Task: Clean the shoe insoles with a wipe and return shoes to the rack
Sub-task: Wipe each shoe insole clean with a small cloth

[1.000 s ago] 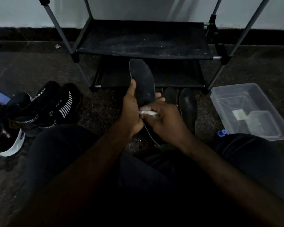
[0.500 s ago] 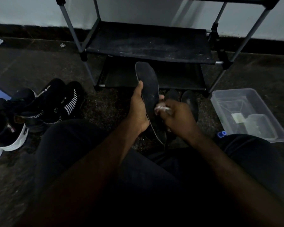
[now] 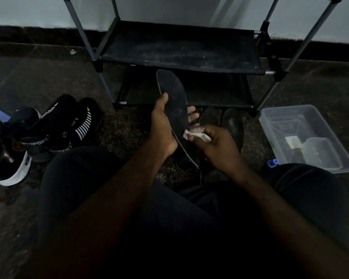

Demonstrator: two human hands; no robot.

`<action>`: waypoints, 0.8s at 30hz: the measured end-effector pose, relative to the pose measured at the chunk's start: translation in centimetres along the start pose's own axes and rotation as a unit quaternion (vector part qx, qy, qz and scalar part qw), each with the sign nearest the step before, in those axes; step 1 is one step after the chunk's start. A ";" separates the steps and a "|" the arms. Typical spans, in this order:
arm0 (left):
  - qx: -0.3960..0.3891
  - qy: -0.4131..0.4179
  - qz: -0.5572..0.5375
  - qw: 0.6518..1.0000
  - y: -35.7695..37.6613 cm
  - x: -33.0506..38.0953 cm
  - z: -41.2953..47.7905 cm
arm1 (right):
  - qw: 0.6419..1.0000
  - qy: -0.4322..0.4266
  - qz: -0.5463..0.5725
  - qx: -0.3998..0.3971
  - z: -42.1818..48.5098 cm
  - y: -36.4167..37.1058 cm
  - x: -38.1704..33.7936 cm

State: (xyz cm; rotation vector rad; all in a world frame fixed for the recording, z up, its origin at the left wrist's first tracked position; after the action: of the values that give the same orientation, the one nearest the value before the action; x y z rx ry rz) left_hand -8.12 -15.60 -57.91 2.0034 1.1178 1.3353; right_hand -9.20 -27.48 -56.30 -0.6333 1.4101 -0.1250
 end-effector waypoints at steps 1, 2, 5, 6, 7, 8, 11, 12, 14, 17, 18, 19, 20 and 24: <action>-0.001 -0.004 0.006 1.000 0.0 -0.1 -0.1 | 1.000 -0.003 -0.003 -0.025 -0.3 0.6 -0.3; -0.001 -0.006 0.008 1.000 -0.1 -0.2 -0.1 | 0.998 -0.009 0.002 -0.068 -0.6 1.3 -0.7; -0.015 -0.005 -0.013 1.000 0.2 0.2 -0.3 | 0.987 -0.013 0.037 -0.155 -1.2 1.6 -1.5; -0.020 0.001 -0.023 1.000 0.3 0.4 -0.3 | 0.990 -0.006 0.054 -0.130 -0.8 0.8 -1.3; -0.025 0.008 -0.032 0.999 0.4 0.6 -0.3 | 0.994 0.007 0.064 -0.086 -0.4 -0.2 -0.7; -0.030 0.016 -0.038 0.999 0.5 0.9 -0.3 | 0.998 0.024 0.050 -0.042 0.0 -1.2 0.1; -0.042 0.040 -0.041 0.997 0.6 1.4 -0.2 | 0.998 0.065 -0.014 -0.022 0.1 -1.1 1.5; -0.040 0.045 -0.041 0.997 0.5 1.6 -0.2 | 0.996 0.069 -0.010 -0.048 -0.2 -0.3 1.4; -0.032 0.046 -0.044 0.997 0.3 1.7 -0.2 | 0.992 0.053 0.020 -0.111 -0.8 1.6 0.3; -0.034 0.037 -0.043 0.998 0.4 1.5 -0.4 | 0.984 0.029 0.121 -0.129 -0.8 1.8 -1.0; -0.037 0.037 -0.040 0.998 0.6 1.4 -0.5 | 0.983 0.029 0.154 -0.098 -0.4 0.8 -1.1; -0.043 0.038 -0.037 0.998 0.8 1.2 -0.6 | 0.982 0.031 0.179 -0.055 0.1 -0.4 -0.9; -0.049 0.037 -0.033 0.998 1.0 1.0 -0.6 | 0.981 0.036 0.191 -0.012 0.5 -1.6 -0.3; -0.054 0.013 -0.015 0.998 1.4 -0.4 -0.8 | 0.991 0.016 0.088 0.099 0.6 -3.9 0.3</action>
State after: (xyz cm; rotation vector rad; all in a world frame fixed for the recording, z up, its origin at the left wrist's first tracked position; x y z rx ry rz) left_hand -8.43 -16.71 -56.72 1.8905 1.0600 1.3803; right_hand -7.48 -30.66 -54.72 -0.3427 1.4558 -0.1340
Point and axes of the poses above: each hand's wrist, its own z-axis towards the middle knuckle, its own y-axis out of the palm, x = y × z, the point moved 9 cm from there along z, towards the middle knuckle, and after that the axes turned 14 degrees about -z, right-handed, at the moved point
